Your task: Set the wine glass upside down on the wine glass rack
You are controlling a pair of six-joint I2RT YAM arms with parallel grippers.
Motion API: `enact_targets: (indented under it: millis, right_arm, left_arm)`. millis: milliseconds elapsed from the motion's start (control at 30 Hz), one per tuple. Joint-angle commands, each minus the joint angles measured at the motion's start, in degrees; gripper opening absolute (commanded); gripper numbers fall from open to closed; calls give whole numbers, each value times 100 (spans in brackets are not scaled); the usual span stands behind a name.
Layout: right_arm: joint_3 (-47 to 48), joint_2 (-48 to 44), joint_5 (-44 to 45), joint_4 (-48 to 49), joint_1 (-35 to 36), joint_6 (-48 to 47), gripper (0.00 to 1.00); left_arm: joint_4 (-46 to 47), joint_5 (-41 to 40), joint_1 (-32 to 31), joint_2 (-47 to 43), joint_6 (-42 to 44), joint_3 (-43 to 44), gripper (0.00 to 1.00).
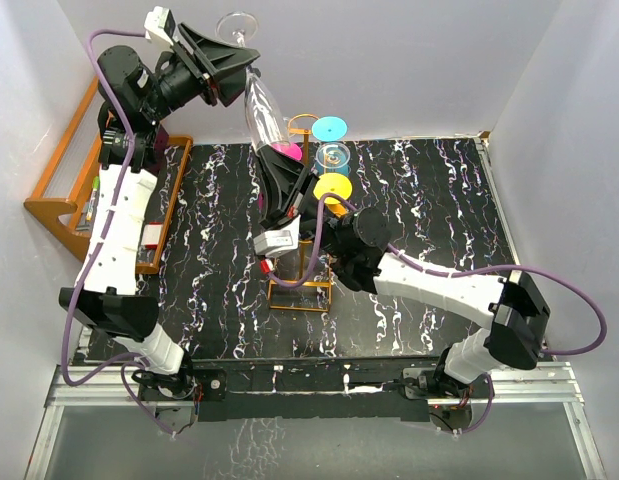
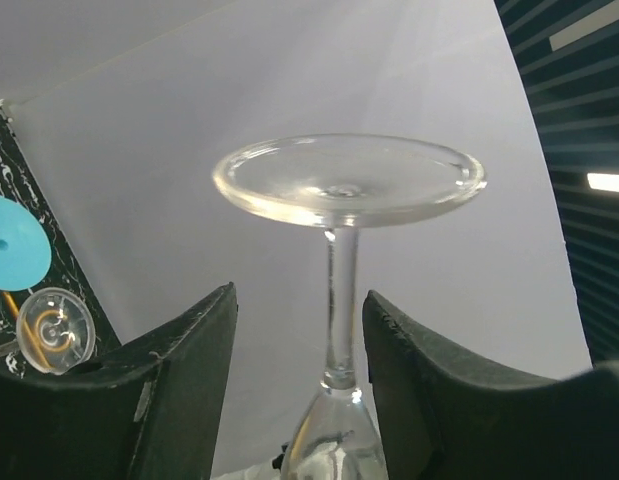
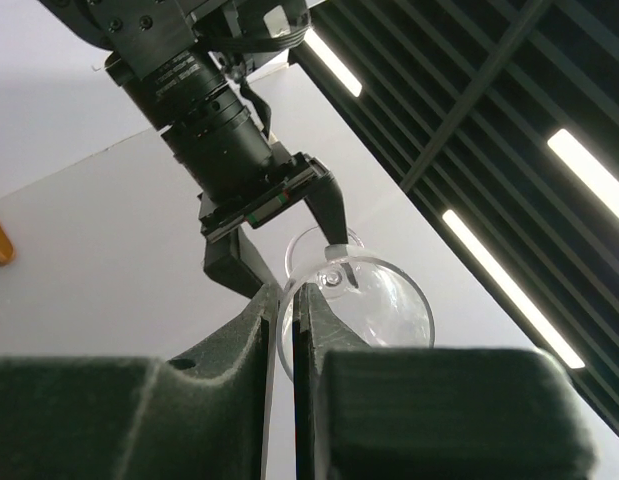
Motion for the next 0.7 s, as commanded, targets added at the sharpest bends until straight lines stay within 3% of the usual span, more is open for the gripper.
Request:
enact_targets:
  millis: [0,67,200,267,467,667]
  right_arm:
    - [309,-1,94,249,2,-147,8]
    - [289,14,129,241,2,-147,8]
    - [286,34,139,202,2,-168,8]
    - [281,34,147,174,10,-182,8]
    - [260,2,20,60,11,-155,8]
    - [230,-73,-322,-305,11,-82,8]
  left_arm:
    - [281,-11,-53,-164,24,377,50]
    - [290,12,-54,-176,29,381,45]
    - [373,41,-61,-201,96,398,18]
    - [444,77,-63,-212,103,399,11]
    - [673,212,-58,-205,186,439,0]
    - [1122,503,-62,-191,459,485,0]
